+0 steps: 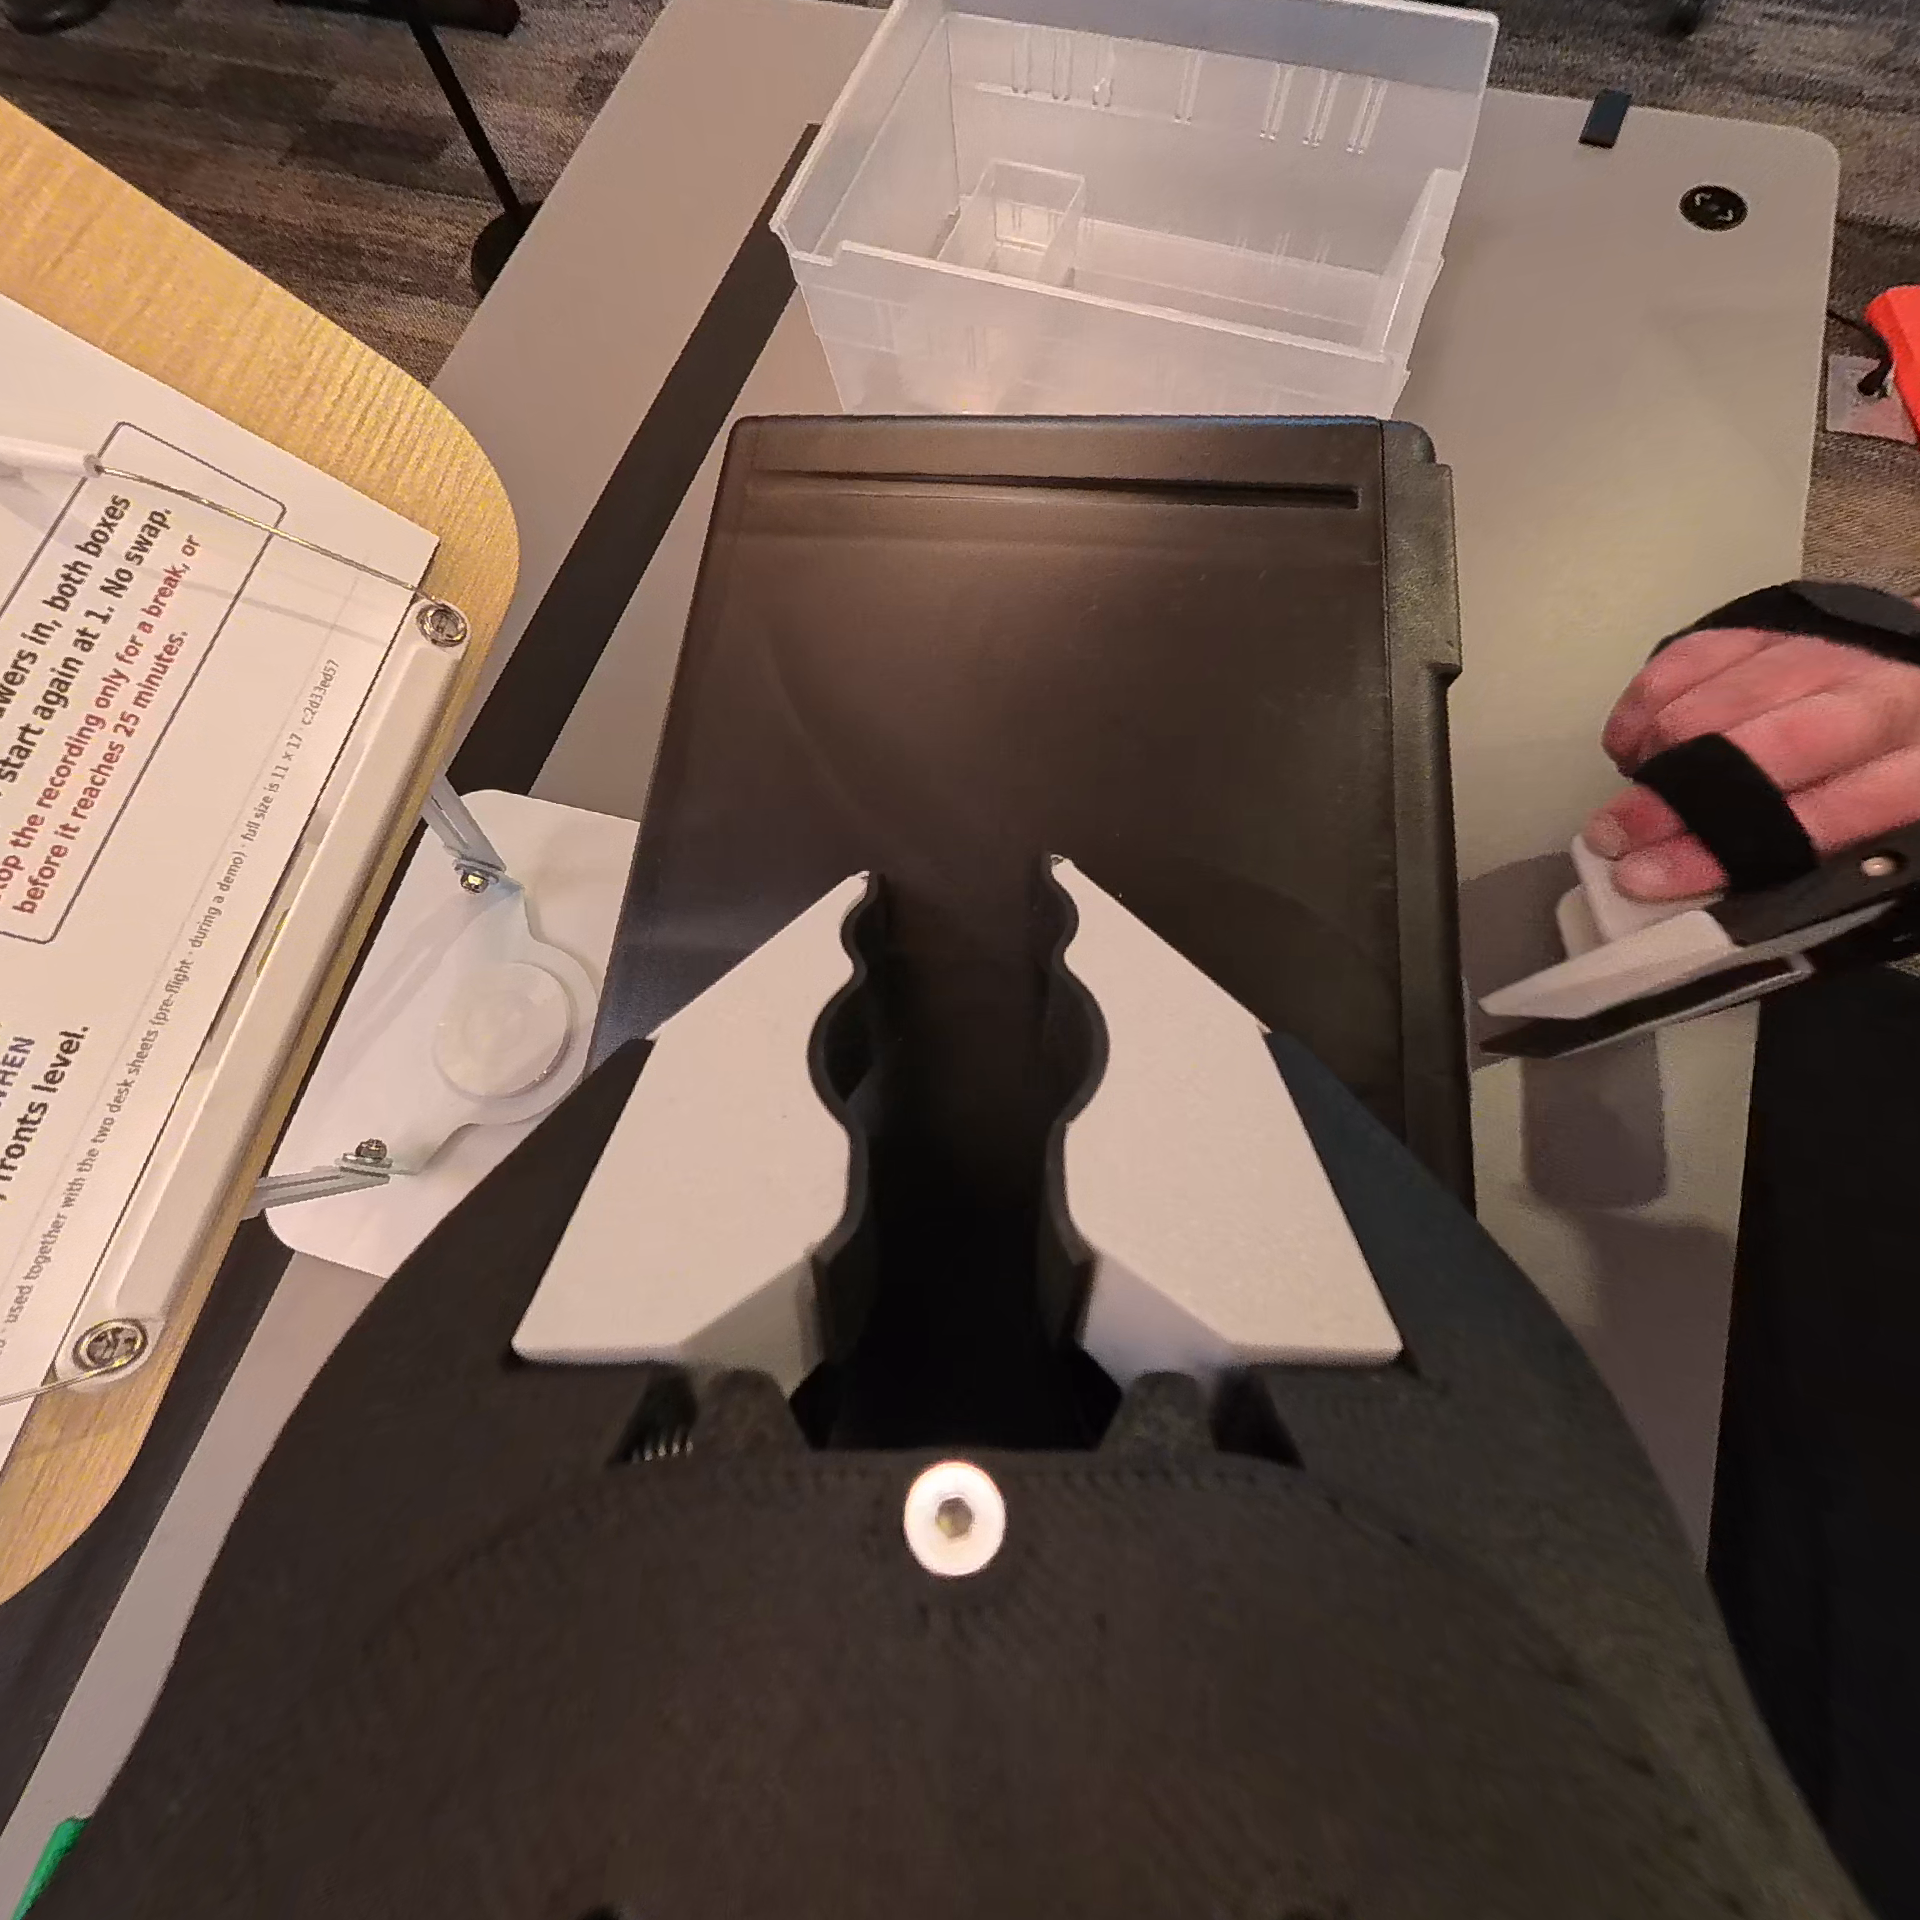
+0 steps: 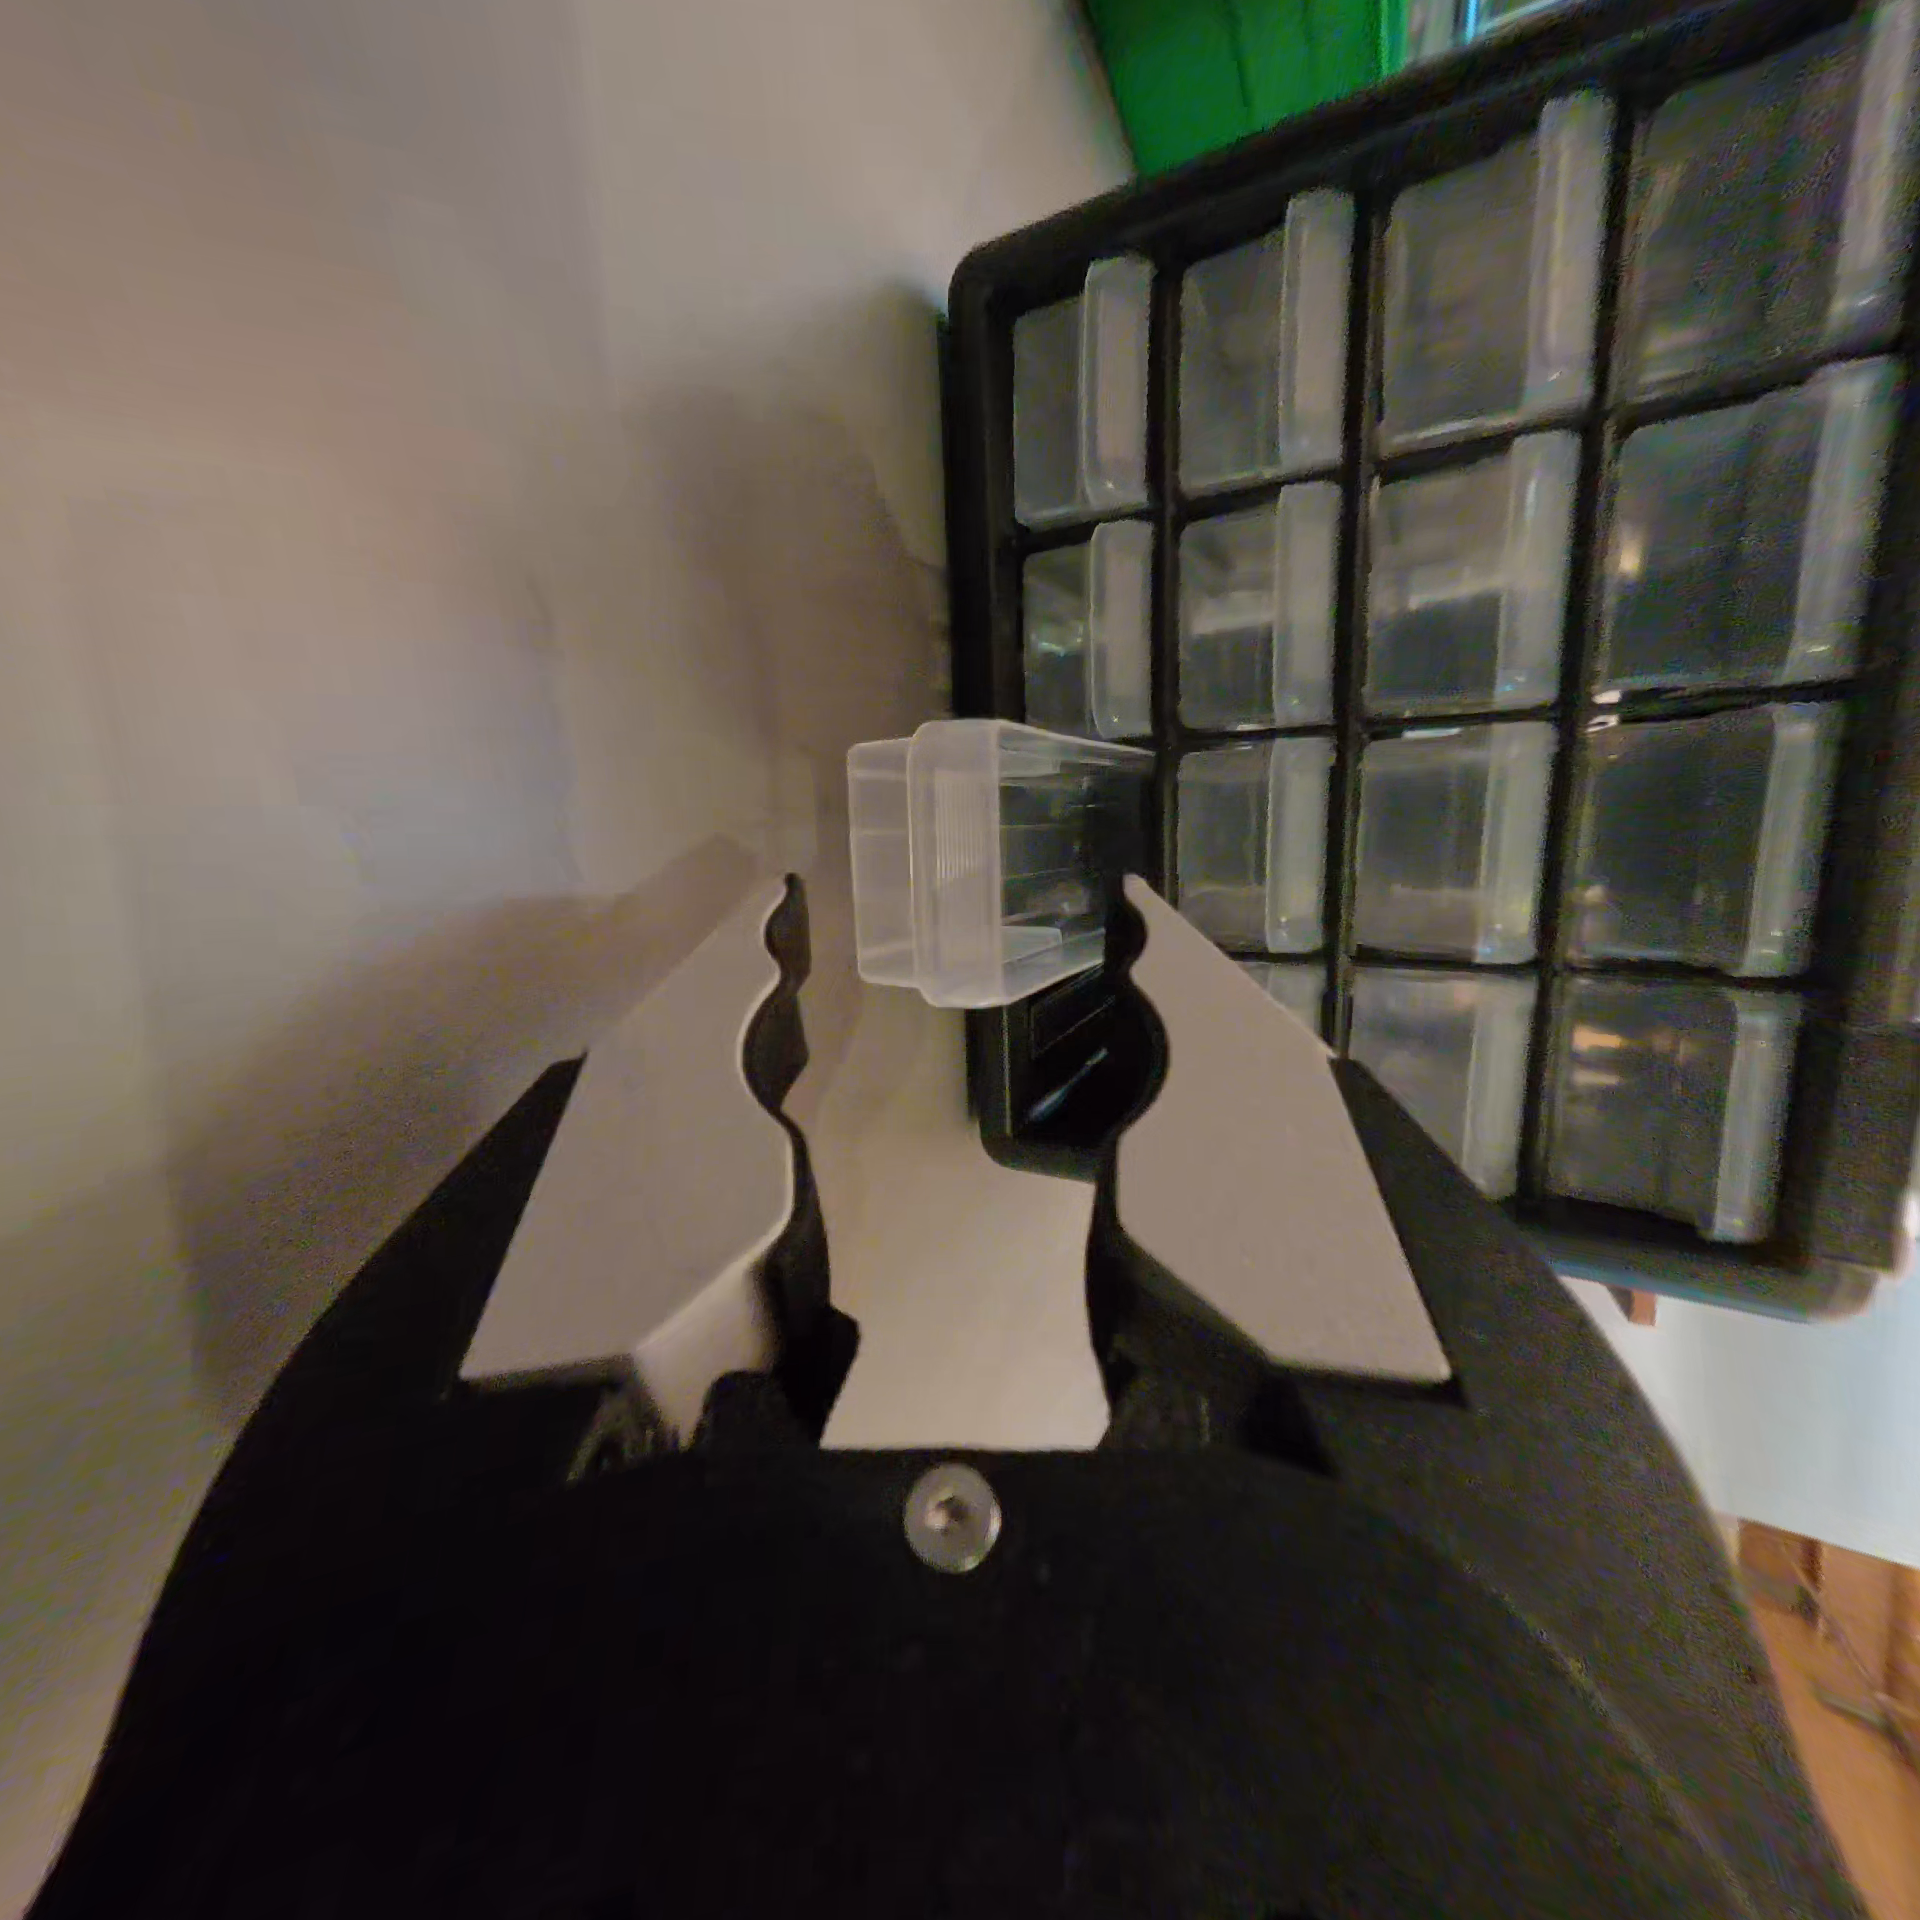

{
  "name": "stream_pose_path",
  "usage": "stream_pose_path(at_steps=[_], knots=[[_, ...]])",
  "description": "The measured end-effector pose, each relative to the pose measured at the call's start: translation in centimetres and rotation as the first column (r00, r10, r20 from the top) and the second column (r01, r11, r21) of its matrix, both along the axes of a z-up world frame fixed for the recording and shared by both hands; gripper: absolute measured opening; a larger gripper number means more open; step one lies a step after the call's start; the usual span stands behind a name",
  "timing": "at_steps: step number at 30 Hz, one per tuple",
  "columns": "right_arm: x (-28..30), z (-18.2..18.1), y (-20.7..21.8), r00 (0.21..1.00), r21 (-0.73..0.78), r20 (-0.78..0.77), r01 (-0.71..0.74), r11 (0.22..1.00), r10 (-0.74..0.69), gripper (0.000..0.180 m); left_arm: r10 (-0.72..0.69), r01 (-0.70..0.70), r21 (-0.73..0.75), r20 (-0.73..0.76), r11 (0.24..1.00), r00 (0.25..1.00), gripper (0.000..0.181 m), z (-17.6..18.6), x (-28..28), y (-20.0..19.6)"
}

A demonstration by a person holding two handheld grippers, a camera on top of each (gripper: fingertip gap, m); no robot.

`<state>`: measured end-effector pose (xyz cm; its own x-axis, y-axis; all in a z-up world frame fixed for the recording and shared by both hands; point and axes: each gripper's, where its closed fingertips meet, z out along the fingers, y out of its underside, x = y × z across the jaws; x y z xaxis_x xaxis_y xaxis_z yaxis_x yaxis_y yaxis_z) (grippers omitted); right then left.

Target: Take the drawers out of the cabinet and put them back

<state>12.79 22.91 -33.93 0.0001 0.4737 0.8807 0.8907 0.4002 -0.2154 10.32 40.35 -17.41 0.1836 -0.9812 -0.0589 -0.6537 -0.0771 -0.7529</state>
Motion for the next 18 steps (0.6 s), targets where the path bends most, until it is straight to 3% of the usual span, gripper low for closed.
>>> stream_pose_path(at_steps=[1,3,5,7,14,18], knots=[[-0.1,-0.3,0.4,1.0,-0.015,0.008,0.012,1.0,-0.011,0.049,0.001,-0.001,0.0,0.0,1.0,1.0,0.028,0.0,0.0,0.0],[-0.4,-1.1,1.2,0.999,-0.025,0.038,0.017,1.0,-0.016,0.041,0.001,-0.001,-0.001,0.0,1.0,1.0,0.028,0.0,0.0,0.0],[-0.8,-1.2,1.8,0.998,0.015,0.064,0.005,1.0,-0.006,0.022,0.002,-0.002,-0.002,0.0,1.0,1.0,0.028,0.0,0.0,0.0],[-1.0,-1.1,1.7,0.999,-0.007,0.051,0.008,1.0,-0.008,0.017,0.003,-0.003,-0.002,0.0,1.0,1.0,0.028,0.0,0.0,0.0],[-1.0,-1.2,-2.4,0.994,-0.066,0.089,-0.05,0.997,0.056,0.016,0.001,-0.001,-0.005,0.001,1.0,1.0,0.027,0.0,0.0,0.0],[-0.1,0.6,-2.9,0.999,-0.155,0.044,-0.012,0.988,0.019,0.015,0.001,-0.001,-0.005,0.001,1.0,1.0,0.027,0.0,0.0,0.0]])
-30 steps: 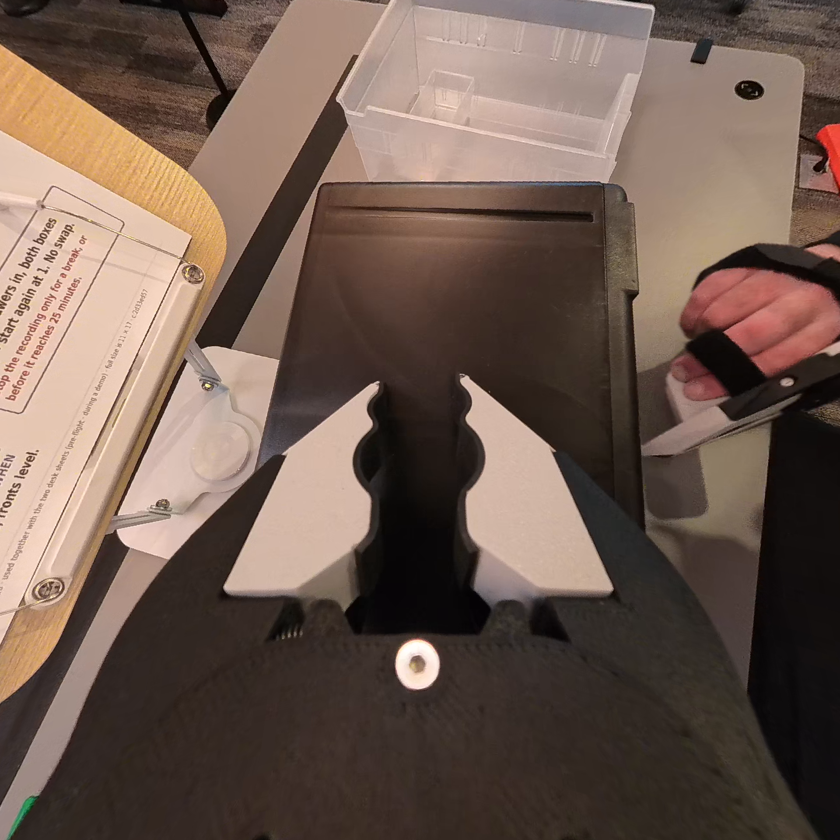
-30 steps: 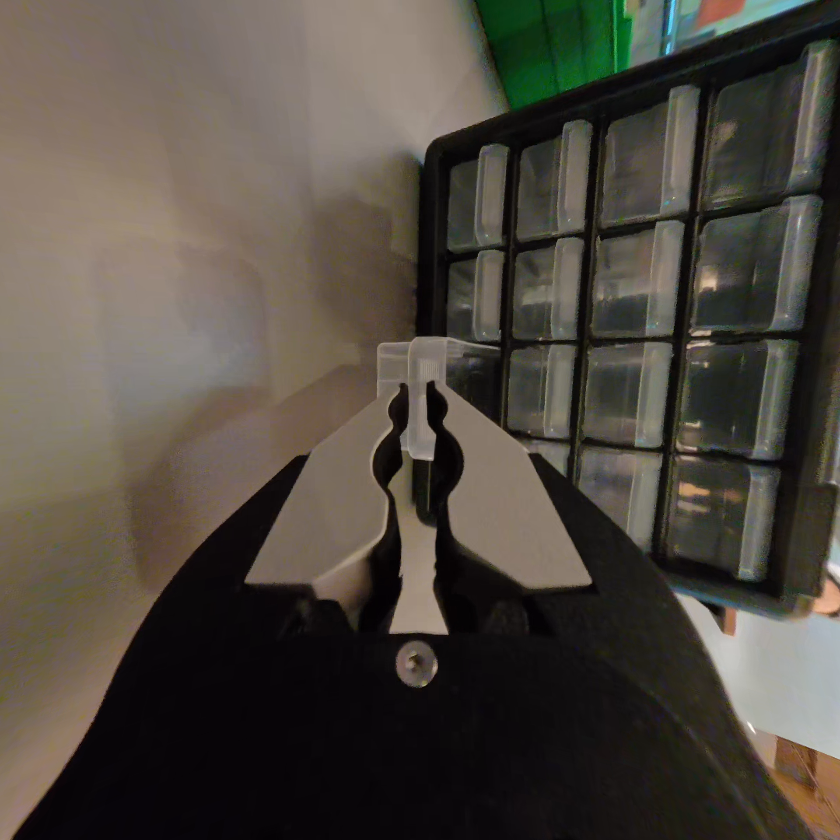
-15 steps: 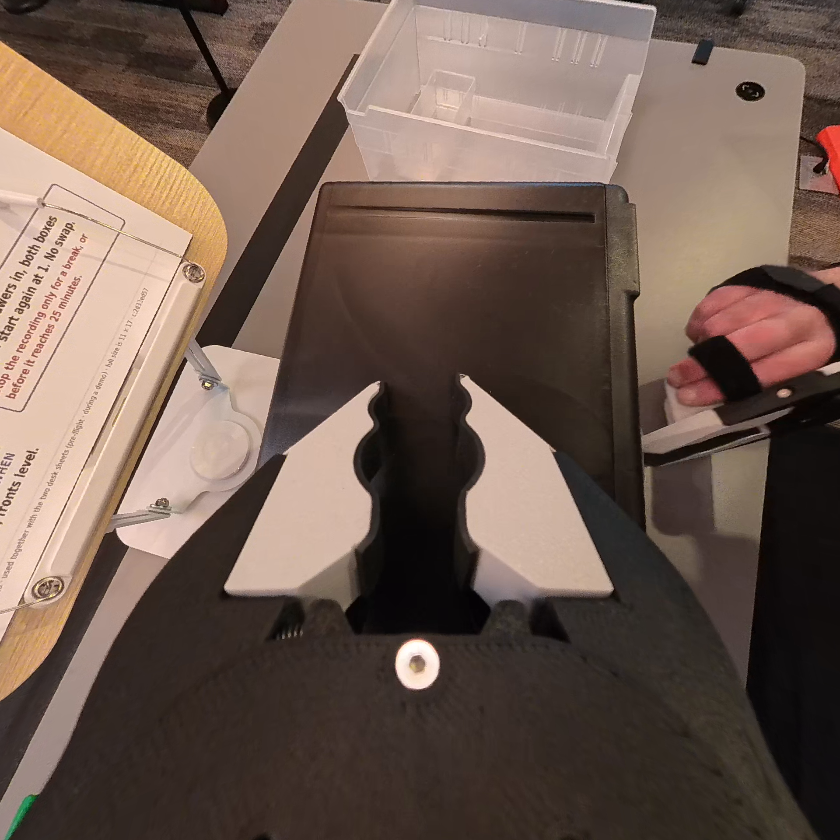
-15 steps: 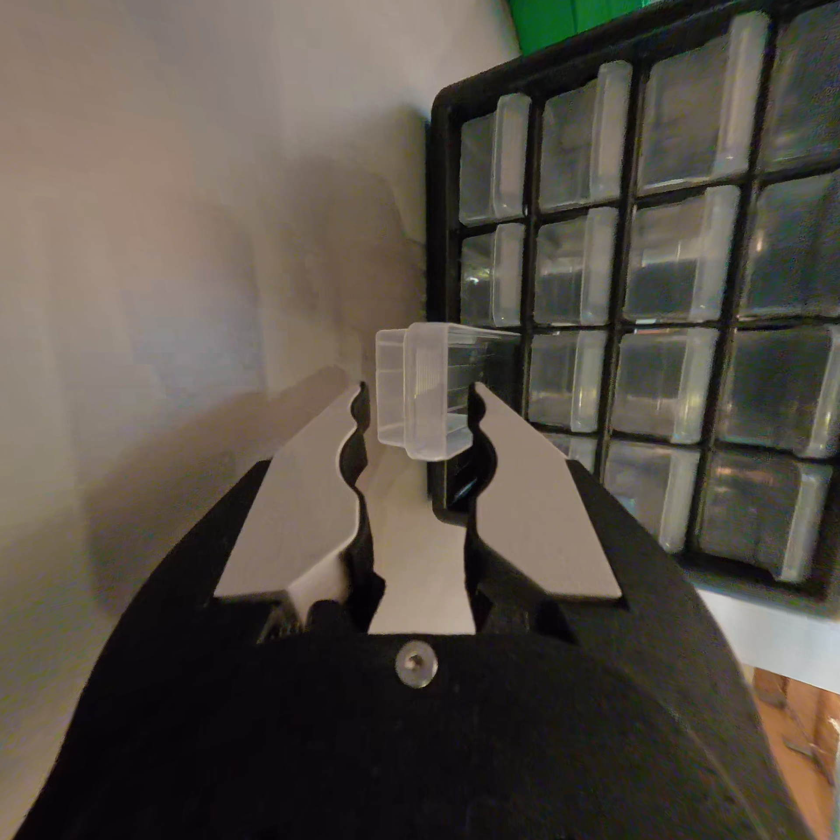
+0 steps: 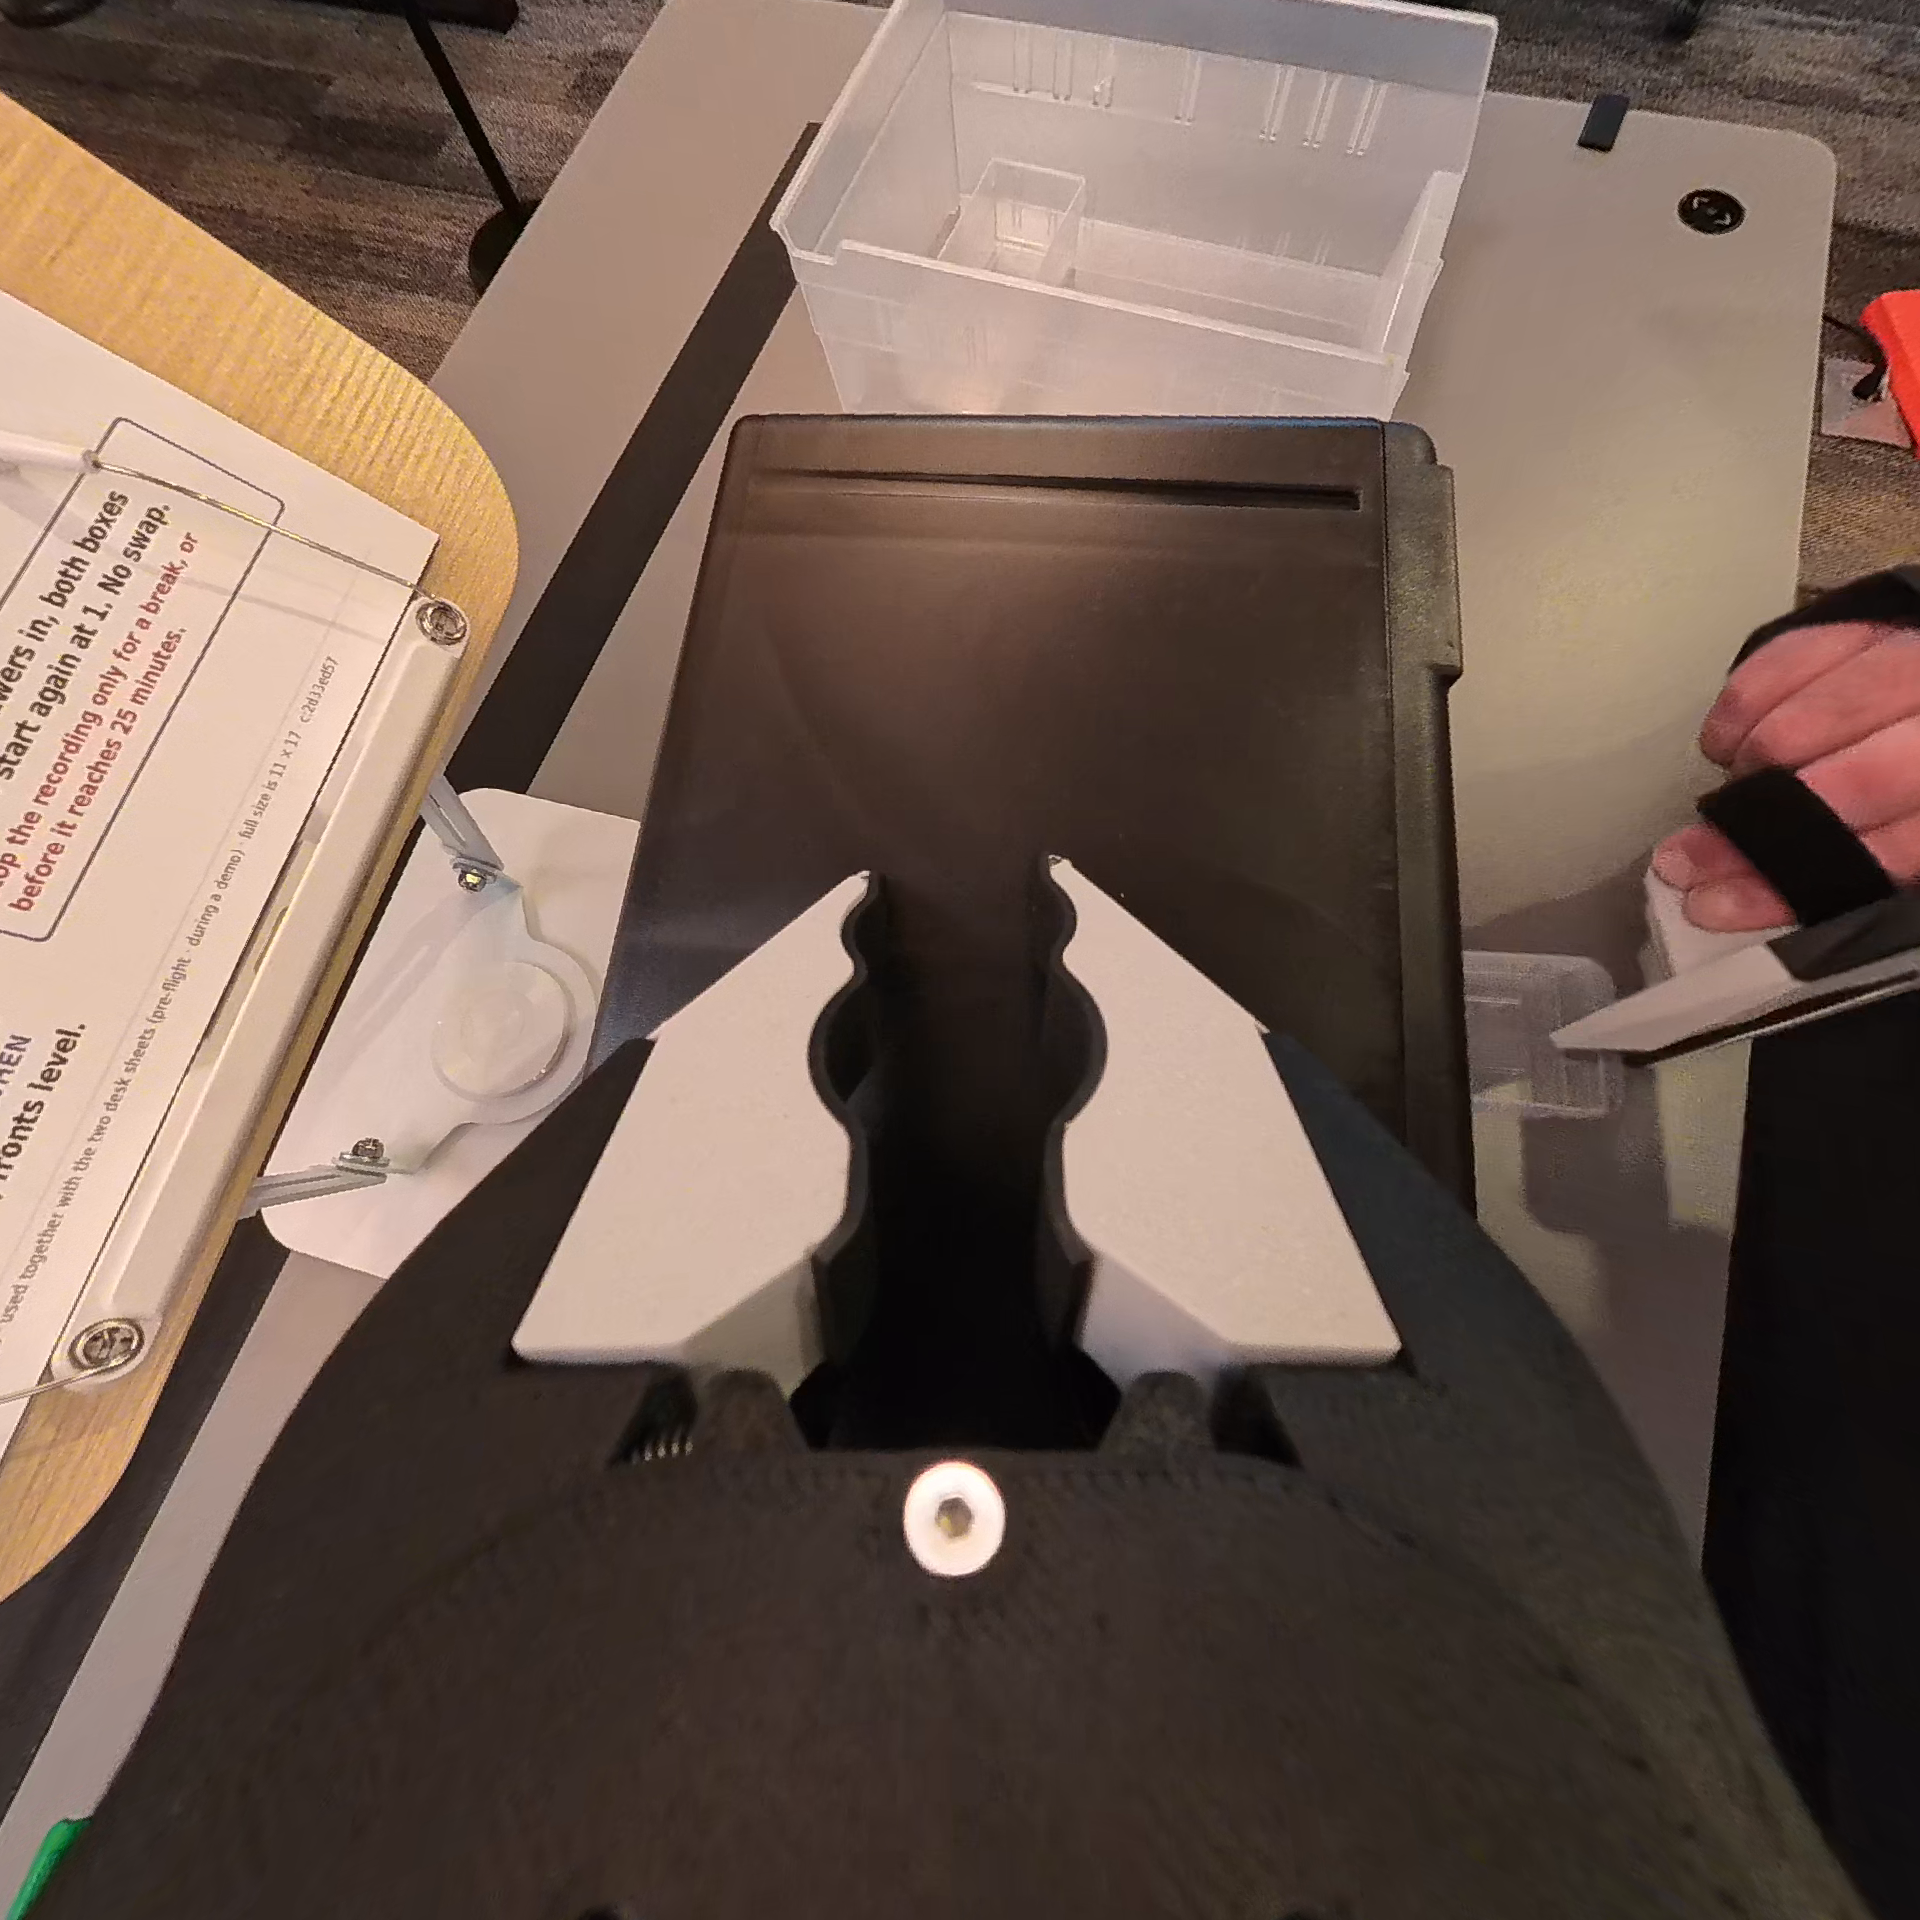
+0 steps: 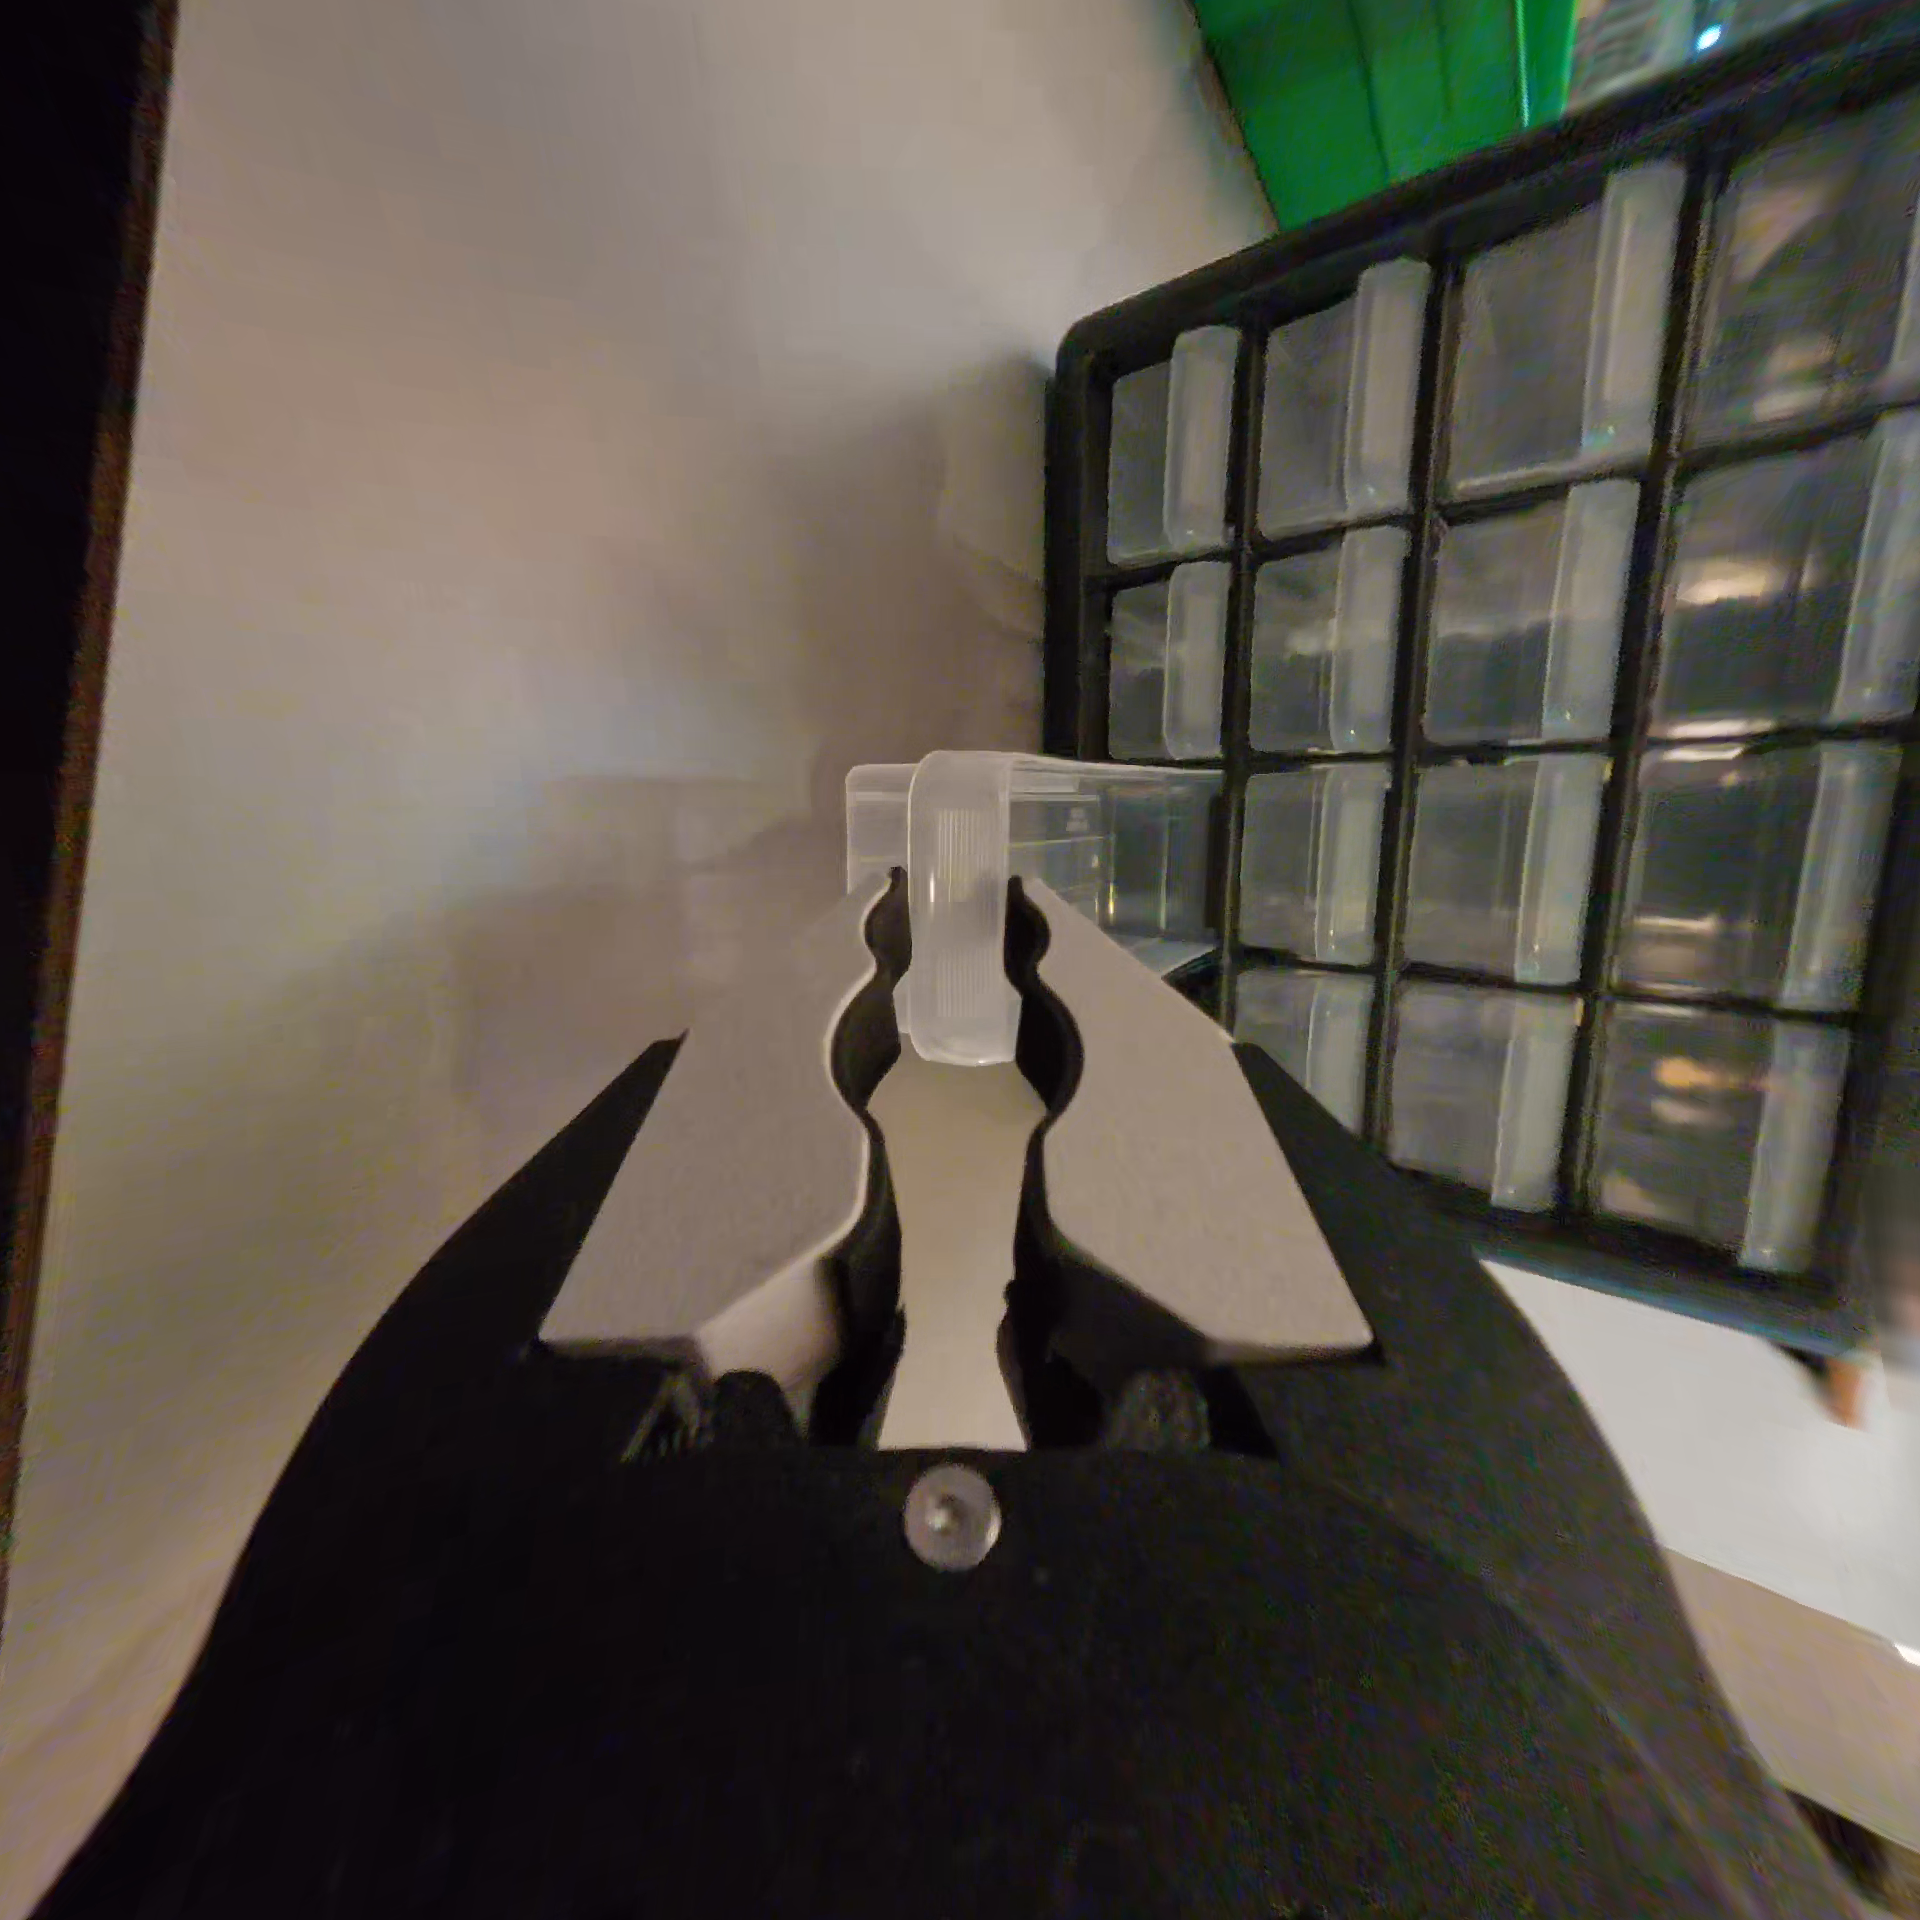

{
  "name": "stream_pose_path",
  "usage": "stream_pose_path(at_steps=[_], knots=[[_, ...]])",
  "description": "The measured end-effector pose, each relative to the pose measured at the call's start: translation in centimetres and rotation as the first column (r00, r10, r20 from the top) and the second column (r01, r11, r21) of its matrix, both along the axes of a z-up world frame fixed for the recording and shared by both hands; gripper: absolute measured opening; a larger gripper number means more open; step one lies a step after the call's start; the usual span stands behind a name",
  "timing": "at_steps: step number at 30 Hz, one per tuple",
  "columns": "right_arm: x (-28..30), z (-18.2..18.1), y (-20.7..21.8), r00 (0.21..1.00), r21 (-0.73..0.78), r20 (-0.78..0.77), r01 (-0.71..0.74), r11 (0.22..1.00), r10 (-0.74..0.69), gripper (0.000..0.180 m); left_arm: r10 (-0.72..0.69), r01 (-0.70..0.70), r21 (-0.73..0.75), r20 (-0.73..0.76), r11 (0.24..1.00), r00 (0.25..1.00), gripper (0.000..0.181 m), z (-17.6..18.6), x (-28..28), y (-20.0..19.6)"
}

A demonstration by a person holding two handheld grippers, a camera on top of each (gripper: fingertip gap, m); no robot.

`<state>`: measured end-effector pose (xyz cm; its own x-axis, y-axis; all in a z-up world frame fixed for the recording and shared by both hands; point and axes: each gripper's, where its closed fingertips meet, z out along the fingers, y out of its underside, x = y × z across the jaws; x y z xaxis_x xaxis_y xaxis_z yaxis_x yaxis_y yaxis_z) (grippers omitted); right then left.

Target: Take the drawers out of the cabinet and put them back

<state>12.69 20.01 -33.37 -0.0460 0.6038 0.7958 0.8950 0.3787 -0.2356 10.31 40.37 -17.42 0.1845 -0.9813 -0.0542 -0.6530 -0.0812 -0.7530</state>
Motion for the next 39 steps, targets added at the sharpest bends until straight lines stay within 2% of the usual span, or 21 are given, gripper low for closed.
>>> stream_pose_path(at_steps=[4,10,14,18,19,22,26,30,31,33,36,39], knots=[[0.1,2.5,0.3,0.984,-0.257,-0.177,-0.016,0.966,-0.031,0.016,0.001,-0.001,-0.001,0.0,1.0,1.0,0.027,0.0,0.0,0.0],[1.8,4.1,1.0,0.977,-0.44,-0.201,-0.022,0.898,-0.074,0.017,0.004,-0.004,0.002,-0.001,1.0,1.0,0.026,0.0,0.0,0.1],[0.9,5.2,1.4,0.956,-0.599,-0.279,-0.097,0.795,-0.093,0.017,0.003,-0.003,0.0,0.0,1.0,1.0,0.026,0.0,0.0,0.1],[0.3,5.5,1.4,0.973,-0.779,-0.215,-0.122,0.616,-0.079,0.017,0.004,-0.004,0.001,-0.001,1.0,1.0,0.026,0.0,0.0,0.1],[0.0,6.0,1.8,0.971,-0.785,-0.226,-0.135,0.605,-0.078,0.017,0.006,-0.006,0.0,0.0,1.0,1.0,0.026,0.0,0.0,0.1],[1.0,5.9,1.9,0.989,-0.742,-0.144,-0.099,0.663,-0.013,0.017,0.009,-0.009,0.002,0.0,1.0,1.0,0.026,0.0,0.0,0.1],[3.7,4.7,-0.2,0.998,-0.677,-0.065,-0.064,0.734,0.028,0.017,0.005,-0.005,0.004,0.0,1.0,1.0,0.026,0.0,0.0,0.1],[7.6,1.9,-1.7,0.993,-0.498,0.118,0.031,0.867,0.032,0.017,0.001,-0.001,0.01,-0.001,1.0,1.0,0.026,0.0,0.0,0.1],[8.5,1.2,-2.1,0.986,-0.467,0.163,0.057,0.883,0.023,0.023,0.0,0.0,0.014,-0.002,1.0,1.0,0.025,0.0,0.0,0.0],[9.8,-0.3,-3.3,0.98,-0.479,0.201,0.113,0.87,-0.016,0.033,-0.002,0.002,0.021,-0.002,1.0,1.0,0.025,0.0,0.0,0.0],[10.6,-1.1,-4.1,0.98,-0.531,0.175,0.177,0.829,-0.097,0.046,-0.001,0.001,0.019,-0.002,1.0,1.0,0.025,0.0,0.0,0.0],[9.7,-0.2,-2.9,0.951,-0.613,0.064,0.278,0.74,-0.304,0.075,0.0,0.0,0.019,-0.002,1.0,1.0,0.025,0.0,0.0,0.0]])
